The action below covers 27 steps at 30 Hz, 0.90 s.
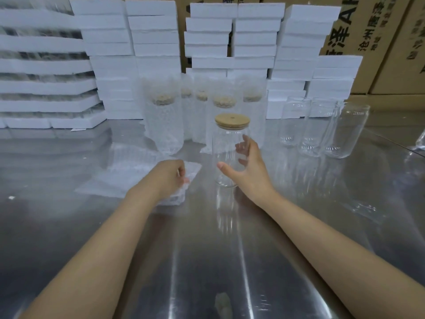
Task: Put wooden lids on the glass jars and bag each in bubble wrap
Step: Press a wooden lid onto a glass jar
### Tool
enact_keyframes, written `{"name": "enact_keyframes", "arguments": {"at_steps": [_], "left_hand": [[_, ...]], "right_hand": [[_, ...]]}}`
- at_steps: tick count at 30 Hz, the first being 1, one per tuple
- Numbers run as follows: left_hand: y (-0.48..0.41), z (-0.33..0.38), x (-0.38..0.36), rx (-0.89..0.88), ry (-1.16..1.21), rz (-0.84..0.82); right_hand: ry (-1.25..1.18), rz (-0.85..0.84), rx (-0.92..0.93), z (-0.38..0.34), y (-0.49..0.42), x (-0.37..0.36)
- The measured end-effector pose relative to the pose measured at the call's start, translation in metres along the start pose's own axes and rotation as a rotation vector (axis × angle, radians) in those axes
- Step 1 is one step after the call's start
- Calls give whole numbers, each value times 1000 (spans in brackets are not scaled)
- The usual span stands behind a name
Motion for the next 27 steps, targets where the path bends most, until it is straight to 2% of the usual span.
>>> {"name": "enact_keyframes", "arguments": {"at_steps": [8,11,13,14,15,17,19,21,24,27], "left_hand": [[-3,4,9,-174,188,341],[1,12,16,-220,331,411],[3,17,18,-244,410,424],[4,20,19,-258,442,426],[4,22,19,-271,471,428],[6,26,19,-283,522,421],[6,29,19,-287,568,392],[8,32,17,-290,621,355],[12,37,16,-333,686,366],[15,42,17,-410,772,277]], "right_hand": [[-22,54,85,-4,3,3],[61,314,221,-17,10,13],[73,512,406,-31,17,21],[63,529,495,-37,20,22],[57,481,560,-41,24,19],[112,262,560,-46,31,10],[189,40,442,-46,35,-2],[173,-109,291,-46,35,-9],[138,-197,188,-45,34,-13],[149,-124,270,-46,35,-12]]}}
Point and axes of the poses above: each hand's wrist, its own y-axis away from the middle knuckle, its own x-axis out of the back of the hand, z = x × y, the point moved 3 cm from there along -y, towards the middle knuckle, and after that the axes turned 15 degrees about y, right-handed, at the moved point
